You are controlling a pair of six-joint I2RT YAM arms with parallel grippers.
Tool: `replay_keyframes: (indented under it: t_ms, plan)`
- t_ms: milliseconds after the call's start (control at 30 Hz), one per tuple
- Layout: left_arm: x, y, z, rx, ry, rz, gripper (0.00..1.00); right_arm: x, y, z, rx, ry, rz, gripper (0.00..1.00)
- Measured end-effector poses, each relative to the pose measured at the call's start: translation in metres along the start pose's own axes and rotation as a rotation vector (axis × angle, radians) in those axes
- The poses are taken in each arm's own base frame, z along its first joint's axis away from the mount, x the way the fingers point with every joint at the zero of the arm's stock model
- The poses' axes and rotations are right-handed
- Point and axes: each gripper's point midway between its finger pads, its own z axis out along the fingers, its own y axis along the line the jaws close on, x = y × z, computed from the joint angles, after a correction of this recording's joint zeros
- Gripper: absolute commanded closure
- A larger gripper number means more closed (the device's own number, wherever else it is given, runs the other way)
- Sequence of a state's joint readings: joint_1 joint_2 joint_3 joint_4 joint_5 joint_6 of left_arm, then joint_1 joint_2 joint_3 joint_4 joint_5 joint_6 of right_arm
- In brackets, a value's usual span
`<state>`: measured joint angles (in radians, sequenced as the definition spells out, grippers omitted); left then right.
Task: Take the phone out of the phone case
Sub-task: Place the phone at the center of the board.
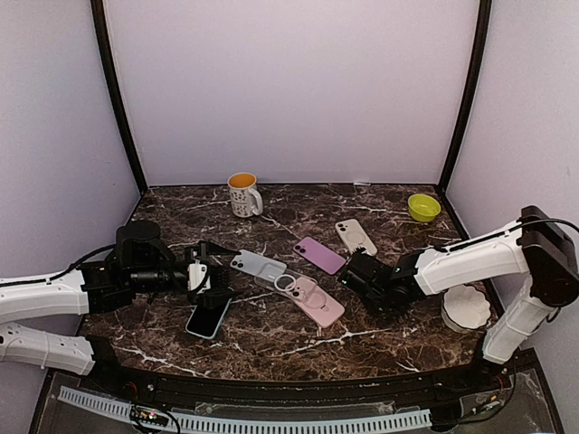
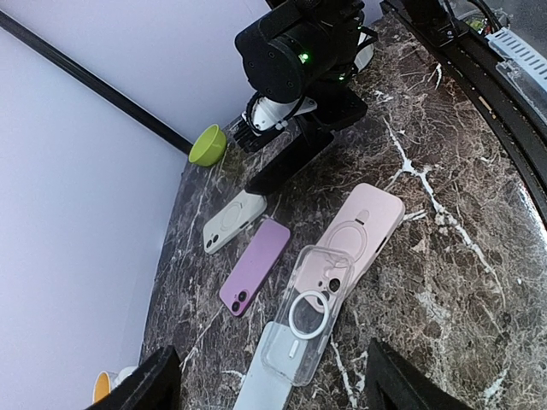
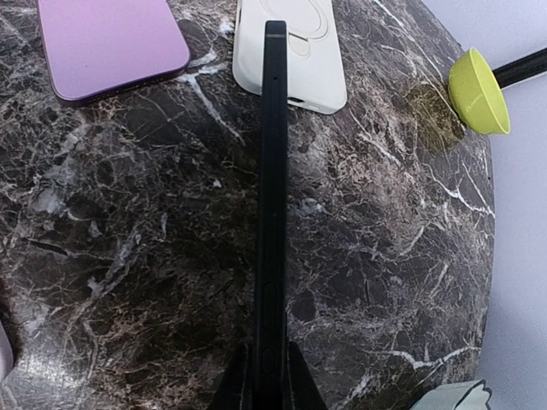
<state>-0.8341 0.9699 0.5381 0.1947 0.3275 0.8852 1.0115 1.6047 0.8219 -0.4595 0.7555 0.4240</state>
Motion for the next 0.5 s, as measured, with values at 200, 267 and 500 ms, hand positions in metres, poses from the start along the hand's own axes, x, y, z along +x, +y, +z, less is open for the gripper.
replay_keyframes:
  t_ms: [200, 267, 500]
  plan:
    - [0.000, 0.000, 0.000, 0.000, 0.001, 0.000, 0.24, 0.004, 0.010, 0.001, -0.050, 0.024, -0.016, 0.76]
    - [0.000, 0.000, 0.000, 0.000, 0.001, 0.000, 0.23, 0.006, 0.014, 0.001, -0.076, 0.036, -0.031, 0.74]
    - [0.001, 0.000, 0.000, -0.001, 0.005, -0.001, 0.24, 0.008, 0.022, -0.002, -0.131, 0.051, -0.026, 0.70]
